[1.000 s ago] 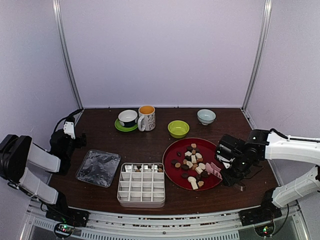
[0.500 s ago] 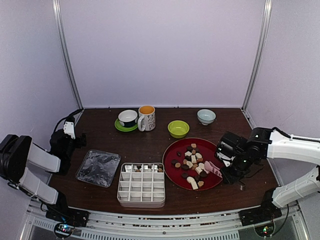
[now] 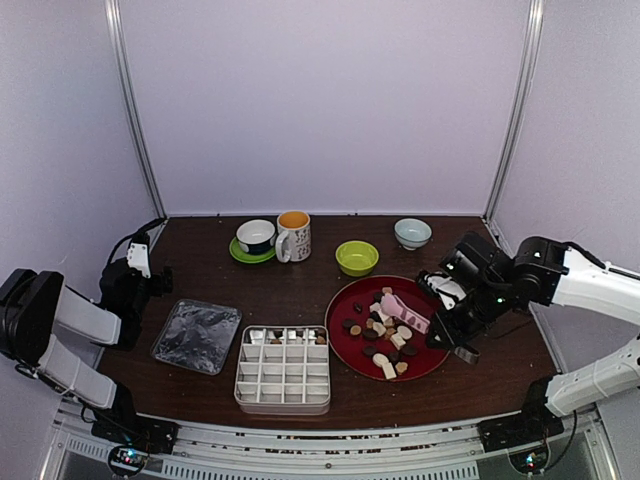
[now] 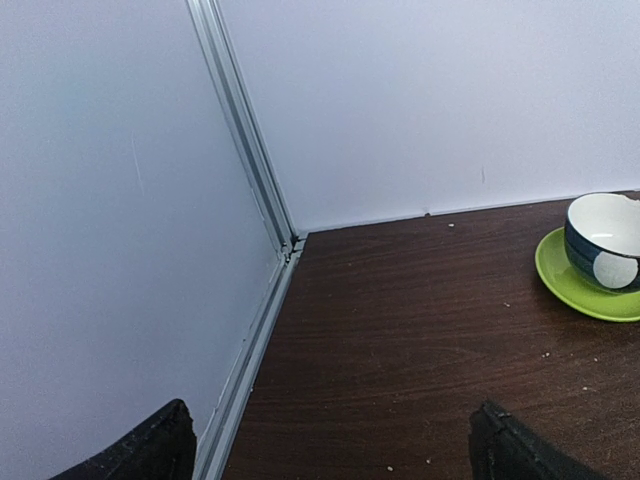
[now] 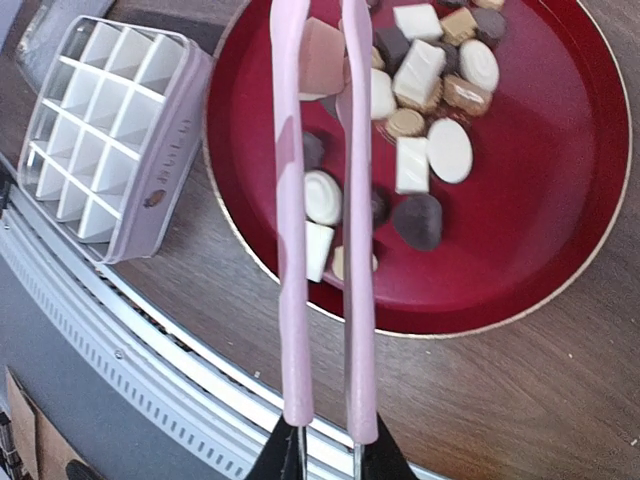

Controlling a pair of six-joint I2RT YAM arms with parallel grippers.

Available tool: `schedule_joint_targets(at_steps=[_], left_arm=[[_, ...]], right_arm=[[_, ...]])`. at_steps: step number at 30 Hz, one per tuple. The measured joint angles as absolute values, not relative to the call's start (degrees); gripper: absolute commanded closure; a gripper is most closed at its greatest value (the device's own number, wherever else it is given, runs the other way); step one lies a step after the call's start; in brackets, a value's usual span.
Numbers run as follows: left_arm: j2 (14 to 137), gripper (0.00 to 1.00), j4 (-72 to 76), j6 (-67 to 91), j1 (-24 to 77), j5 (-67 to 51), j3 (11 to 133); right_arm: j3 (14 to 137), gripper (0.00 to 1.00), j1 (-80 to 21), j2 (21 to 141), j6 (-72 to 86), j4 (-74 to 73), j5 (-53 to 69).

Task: Pack the chocolate
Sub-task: Pick up the fake chocolate from the plate, then place the fake chocolate in the empty pocket of the box.

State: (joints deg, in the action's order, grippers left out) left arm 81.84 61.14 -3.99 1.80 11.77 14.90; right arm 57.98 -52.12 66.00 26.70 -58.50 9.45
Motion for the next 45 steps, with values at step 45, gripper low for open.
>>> schedule_joint_targets(at_steps=[45], left_arm=[[81.84,0.02,61.14,-3.99,1.80,11.77,14.90]], right_arm=[[84.51,0.80,-69.78,107.50,26.76,-32.10,3.29]])
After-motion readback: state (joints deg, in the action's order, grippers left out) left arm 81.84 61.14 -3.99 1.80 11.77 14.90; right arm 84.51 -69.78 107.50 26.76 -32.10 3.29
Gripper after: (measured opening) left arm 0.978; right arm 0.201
